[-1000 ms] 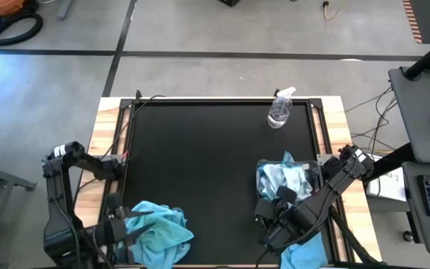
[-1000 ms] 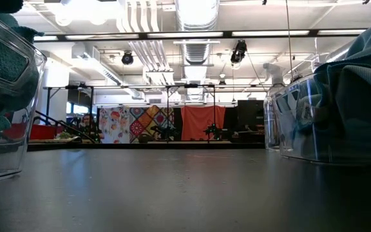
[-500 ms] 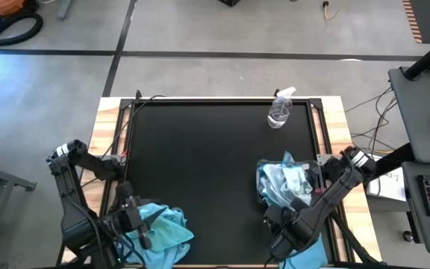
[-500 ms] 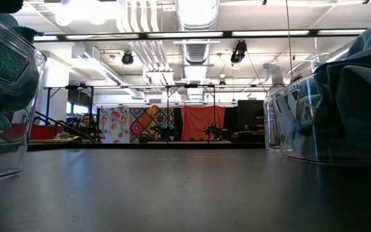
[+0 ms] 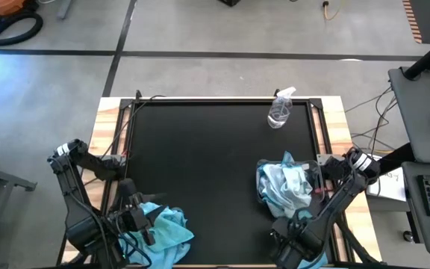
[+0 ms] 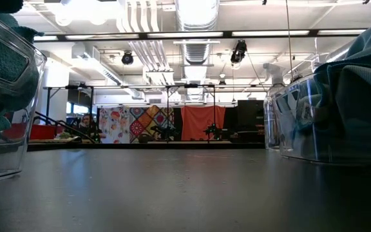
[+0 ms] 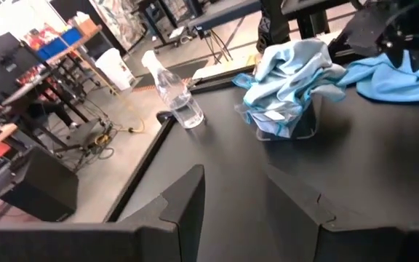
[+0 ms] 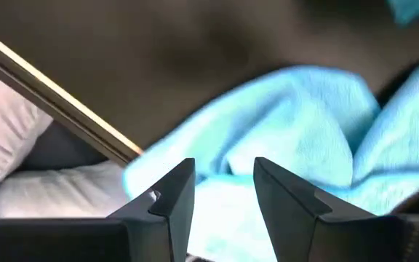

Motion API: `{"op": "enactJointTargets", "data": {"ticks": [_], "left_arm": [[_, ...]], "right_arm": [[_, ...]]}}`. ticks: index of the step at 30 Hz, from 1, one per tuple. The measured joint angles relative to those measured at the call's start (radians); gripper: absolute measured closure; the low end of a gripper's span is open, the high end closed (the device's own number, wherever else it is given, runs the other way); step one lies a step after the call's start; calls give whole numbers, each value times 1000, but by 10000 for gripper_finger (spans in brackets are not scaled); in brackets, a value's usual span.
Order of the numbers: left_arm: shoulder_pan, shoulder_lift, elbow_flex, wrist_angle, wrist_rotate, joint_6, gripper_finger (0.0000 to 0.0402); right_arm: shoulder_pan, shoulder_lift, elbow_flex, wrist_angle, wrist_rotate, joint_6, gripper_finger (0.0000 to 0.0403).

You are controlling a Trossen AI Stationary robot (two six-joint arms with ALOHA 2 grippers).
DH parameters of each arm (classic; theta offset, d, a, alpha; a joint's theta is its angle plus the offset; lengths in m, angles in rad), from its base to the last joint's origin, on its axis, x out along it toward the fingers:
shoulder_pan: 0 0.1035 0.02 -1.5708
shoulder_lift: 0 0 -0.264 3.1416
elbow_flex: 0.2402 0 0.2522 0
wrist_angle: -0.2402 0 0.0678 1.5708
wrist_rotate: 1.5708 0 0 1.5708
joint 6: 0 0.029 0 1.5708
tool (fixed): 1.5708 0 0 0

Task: Sort microfiber towel by color & place in baskets
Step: Put the blue microfiber towel into the left transparent bin

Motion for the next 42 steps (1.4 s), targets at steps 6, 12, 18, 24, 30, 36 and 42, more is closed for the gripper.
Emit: {"op": "enactJointTargets", "data": {"ticks": [6,12,18,24,30,36,42], "left_arm": [[1,-26,0,0,-30,35,283],[1,-59,0,0,-31,35,283],[2,-77,0,0,-33,61,283],[2,-77,0,0,-39,67,283],[2,-76,0,0,-39,66,283],[2,-76,0,0,-39,65,283],[2,-76,0,0,-39,61,283]], "right_arm": [[20,0,-67,28,-61,87,266],[20,0,-158,211,-77,99,266],[20,1,-243,370,-78,99,266],[20,1,-276,370,-75,98,266],[20,1,-306,372,-79,99,266],[20,0,-318,364,-84,99,266],[20,0,-320,361,-64,70,266]]}}
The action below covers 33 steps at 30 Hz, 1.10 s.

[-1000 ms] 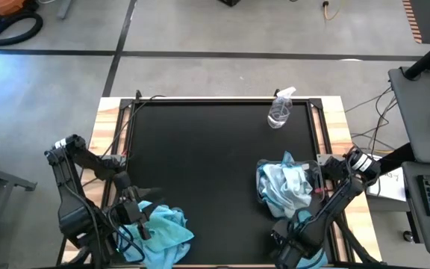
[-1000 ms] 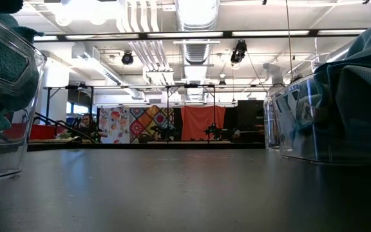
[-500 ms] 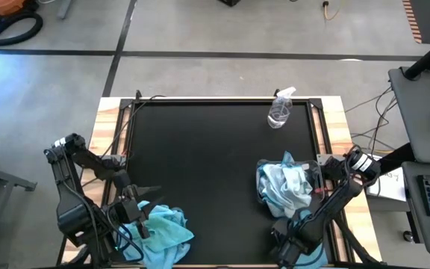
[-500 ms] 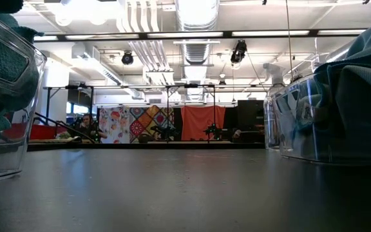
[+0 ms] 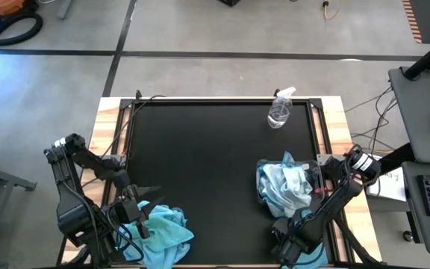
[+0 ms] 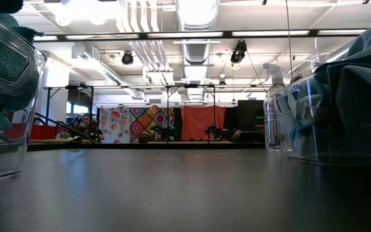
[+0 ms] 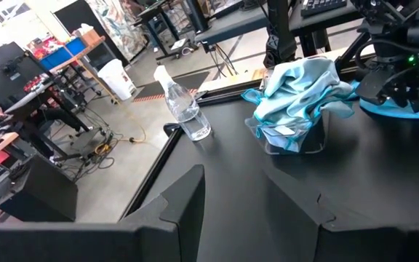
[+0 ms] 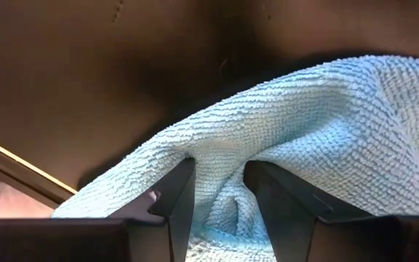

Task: Sort microfiber towel by color & place in baskets
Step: Put the blue microfiber towel into the left transparent bin

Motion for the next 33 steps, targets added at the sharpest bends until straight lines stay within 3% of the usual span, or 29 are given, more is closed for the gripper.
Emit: {"op": "enactJointTargets", "data": {"ticks": [6,17,22,27,33], "left_arm": [[0,0,0,0,0,0,283],[0,0,0,0,0,0,283],[0,0,0,0,1,0,283],[0,0,0,0,1,-8,283],[2,0,0,4,1,-12,283]], "right_arm": [[-2,-1,-9,0,15,-47,275],[-3,-3,-25,4,16,-51,386],[-25,-5,-14,-6,29,-75,393],[-88,-14,41,-15,225,-222,394],[-183,-35,170,-8,506,-527,394]]}}
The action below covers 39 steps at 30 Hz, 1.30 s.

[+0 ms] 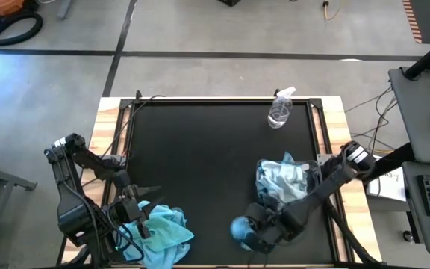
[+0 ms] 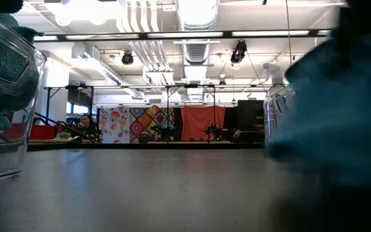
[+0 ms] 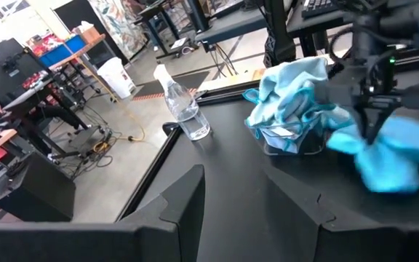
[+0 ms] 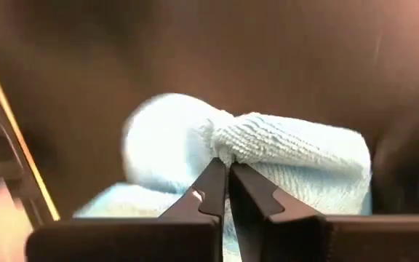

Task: Sort microfiber towel by color & place in baskets
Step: Put the blue microfiber towel into the left transparent bin

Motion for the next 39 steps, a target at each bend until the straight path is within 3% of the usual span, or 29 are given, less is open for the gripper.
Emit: {"op": "enactJointTargets", "data": {"ticks": [5,12,21,30,34,39], "left_arm": [[1,0,0,0,0,-22,283],[1,0,-1,4,1,-65,283],[13,0,-59,80,4,-80,283],[53,1,-106,158,3,-79,283],[77,1,-122,188,7,-74,283],[88,1,-120,204,9,-71,283]], "right_arm": [[-56,-2,146,7,196,-261,394],[-112,-2,300,68,330,-558,394],[-176,-2,437,161,322,-806,394],[-215,-1,470,394,307,-1013,394],[-233,-1,470,453,238,-1050,394],[-256,-1,470,447,235,-1064,394]]}}
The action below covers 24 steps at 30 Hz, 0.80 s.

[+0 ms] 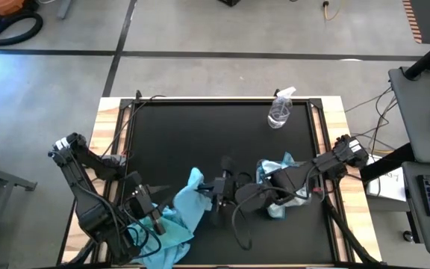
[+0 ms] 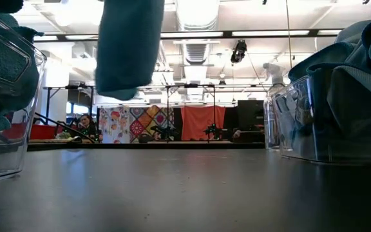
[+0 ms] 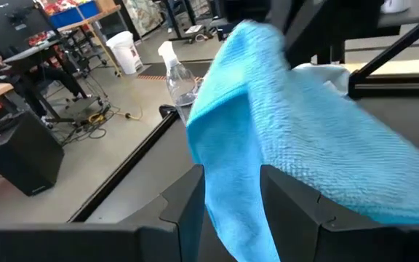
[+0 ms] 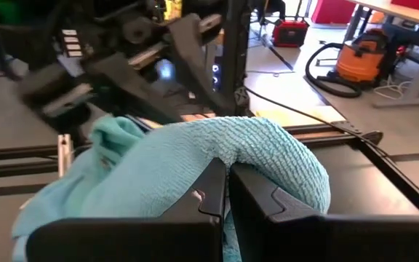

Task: Sort microfiber towel by color & place in baskets
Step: Put the blue microfiber towel into the left transparent bin

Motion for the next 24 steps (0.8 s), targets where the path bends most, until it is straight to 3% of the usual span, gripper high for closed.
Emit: {"op": "enactJointTargets", "data": {"ticks": [12,24], "left_arm": [[1,0,4,134,48,135,283],[2,0,4,148,48,140,283]], "right_arm": [[-44,1,0,-11,0,-6,394],[-82,1,0,-12,0,-20,394]]}}
